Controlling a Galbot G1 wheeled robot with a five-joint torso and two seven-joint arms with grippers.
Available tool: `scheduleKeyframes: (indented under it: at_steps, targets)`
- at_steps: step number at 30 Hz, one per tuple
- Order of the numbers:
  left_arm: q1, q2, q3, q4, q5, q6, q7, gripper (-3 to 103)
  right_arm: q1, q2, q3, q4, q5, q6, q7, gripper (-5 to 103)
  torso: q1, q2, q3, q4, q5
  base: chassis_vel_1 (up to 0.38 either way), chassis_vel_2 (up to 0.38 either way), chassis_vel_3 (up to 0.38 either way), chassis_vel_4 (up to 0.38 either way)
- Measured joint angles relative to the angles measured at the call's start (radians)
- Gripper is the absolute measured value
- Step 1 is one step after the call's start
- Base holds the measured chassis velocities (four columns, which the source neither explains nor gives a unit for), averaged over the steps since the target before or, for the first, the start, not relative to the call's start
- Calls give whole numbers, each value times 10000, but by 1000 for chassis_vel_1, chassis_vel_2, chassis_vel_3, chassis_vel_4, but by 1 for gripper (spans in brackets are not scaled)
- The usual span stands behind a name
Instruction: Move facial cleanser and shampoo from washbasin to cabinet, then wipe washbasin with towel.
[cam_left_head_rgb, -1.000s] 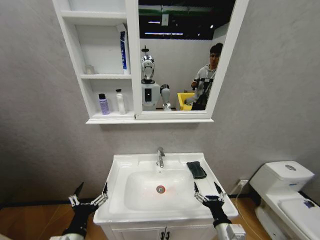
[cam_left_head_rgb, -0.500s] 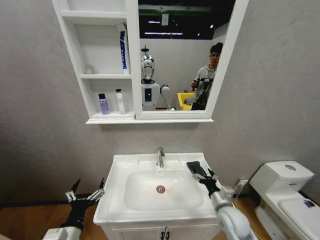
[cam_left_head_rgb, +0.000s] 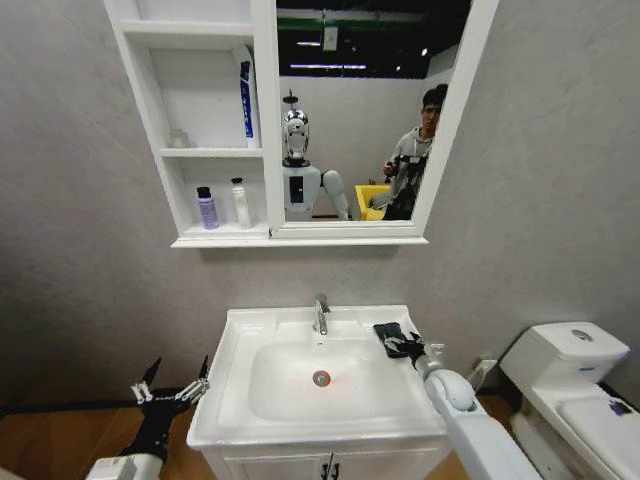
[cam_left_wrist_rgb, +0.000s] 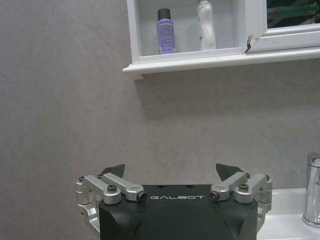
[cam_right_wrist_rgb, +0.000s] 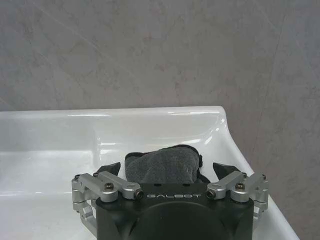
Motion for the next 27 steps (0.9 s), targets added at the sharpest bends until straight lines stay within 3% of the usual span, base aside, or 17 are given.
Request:
scheduleKeyframes:
  at_steps: [4, 7, 8, 12, 13, 15, 20, 22, 27]
  targets:
    - [1, -1, 3, 0, 2, -2, 0, 100, 182, 98, -142, -399, 0, 334, -133, 102, 0, 0, 0, -2, -1, 0, 0, 0, 0]
    - [3, 0, 4, 1, 5, -3, 0, 100, 337, 222, -306, -738, -43, 517, -193, 93, -2, 0, 0, 1, 0, 0, 0, 0, 0]
    - [3, -1, 4, 1, 5, -5, 0, 100, 444, 310, -352, -921, -91, 553, -194, 83, -2, 0, 0, -1, -1, 0, 0, 0, 0]
    - [3, -1, 4, 1, 5, -6, 0, 100, 542, 375, -386, -1071, -122, 508, -157, 77, -2, 0, 0, -1, -1, 0, 0, 0, 0]
    - [4, -1, 5, 1, 5, -7, 0, 100, 609, 372, -390, -1166, -132, 449, -134, 66, -2, 0, 0, 0, -1, 0, 0, 0, 0]
    - [4, -1, 5, 1, 5, -10, 0, 100, 728, 270, -419, -1321, -119, 334, -85, 57, -2, 2, -1, 1, -1, 0, 0, 0, 0]
    - [4, -1, 5, 1, 6, -10, 0, 100, 743, 234, -435, -1315, -93, 222, -49, 46, -2, 2, -1, 0, -1, 0, 0, 0, 0]
    - [5, -2, 5, 1, 6, -11, 0, 100, 693, 252, -401, -1190, -78, 156, 1, 35, -2, 2, -1, 0, 0, 0, 0, 0, 0]
    - [5, -2, 6, 1, 6, -11, 0, 100, 535, 189, -303, -779, -33, 30, 105, 19, -2, 1, 0, 1, 1, 0, 0, 0, 0]
